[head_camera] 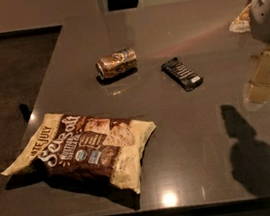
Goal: Place orange can upright
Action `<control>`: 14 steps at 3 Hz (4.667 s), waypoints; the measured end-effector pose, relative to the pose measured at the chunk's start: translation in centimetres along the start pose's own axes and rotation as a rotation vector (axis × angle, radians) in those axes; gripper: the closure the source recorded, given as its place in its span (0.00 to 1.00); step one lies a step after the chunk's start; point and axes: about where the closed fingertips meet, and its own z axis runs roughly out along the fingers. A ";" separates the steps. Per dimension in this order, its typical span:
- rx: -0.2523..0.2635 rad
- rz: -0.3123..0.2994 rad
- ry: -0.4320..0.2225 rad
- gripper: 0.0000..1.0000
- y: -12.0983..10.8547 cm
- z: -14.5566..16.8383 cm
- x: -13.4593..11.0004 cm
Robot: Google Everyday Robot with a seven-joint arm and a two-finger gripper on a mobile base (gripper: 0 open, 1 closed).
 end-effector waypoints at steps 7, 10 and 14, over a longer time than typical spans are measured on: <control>-0.129 -0.362 -0.008 0.00 -12.0 16.7 -24.0; -0.169 -0.445 0.096 0.17 -11.9 21.7 -24.9; -0.280 -0.254 -0.323 1.00 -9.8 13.4 -28.9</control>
Offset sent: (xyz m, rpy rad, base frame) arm 0.0550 0.0512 0.0029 0.0019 0.0014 0.1160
